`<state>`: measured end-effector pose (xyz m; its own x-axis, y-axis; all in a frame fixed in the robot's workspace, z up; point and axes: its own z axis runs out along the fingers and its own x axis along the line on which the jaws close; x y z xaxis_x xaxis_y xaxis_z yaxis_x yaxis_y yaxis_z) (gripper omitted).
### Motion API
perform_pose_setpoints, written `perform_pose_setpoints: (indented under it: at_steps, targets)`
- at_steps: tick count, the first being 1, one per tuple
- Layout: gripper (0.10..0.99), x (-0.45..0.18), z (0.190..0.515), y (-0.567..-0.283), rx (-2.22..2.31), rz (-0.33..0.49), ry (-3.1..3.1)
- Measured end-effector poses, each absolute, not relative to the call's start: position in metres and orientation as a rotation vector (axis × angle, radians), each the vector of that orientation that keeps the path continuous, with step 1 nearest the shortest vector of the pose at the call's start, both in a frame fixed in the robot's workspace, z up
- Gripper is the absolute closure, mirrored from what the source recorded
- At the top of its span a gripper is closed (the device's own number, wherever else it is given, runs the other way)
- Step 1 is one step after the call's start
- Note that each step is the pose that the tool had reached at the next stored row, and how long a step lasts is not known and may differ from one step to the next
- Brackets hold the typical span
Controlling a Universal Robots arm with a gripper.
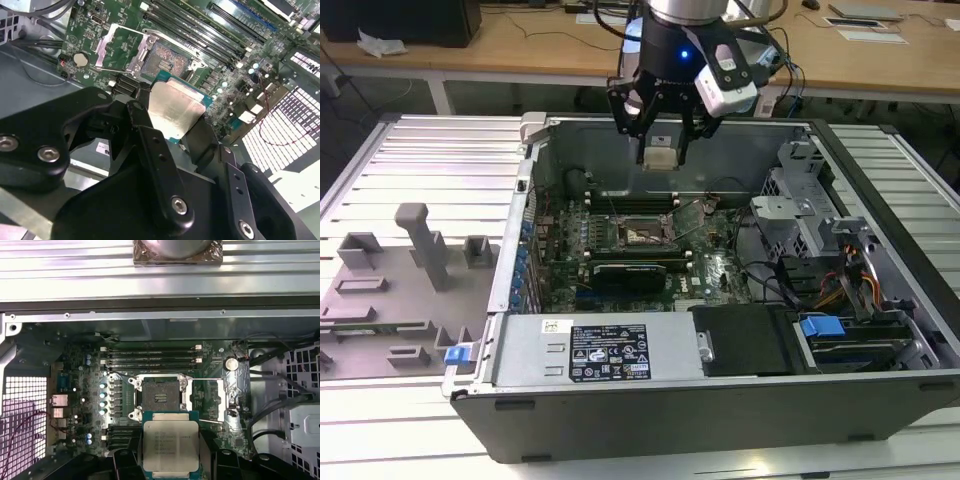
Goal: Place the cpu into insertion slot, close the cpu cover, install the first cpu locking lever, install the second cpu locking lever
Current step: 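Place the cpu into insertion slot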
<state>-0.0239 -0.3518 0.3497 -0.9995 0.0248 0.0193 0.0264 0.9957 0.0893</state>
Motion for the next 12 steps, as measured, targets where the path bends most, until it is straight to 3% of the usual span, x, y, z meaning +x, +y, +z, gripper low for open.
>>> perform_pose_setpoints:
  at_steps: [12]
  targets:
    - [0.545,-0.027,0.32,-0.346,-0.04,-0.14,-3.121]
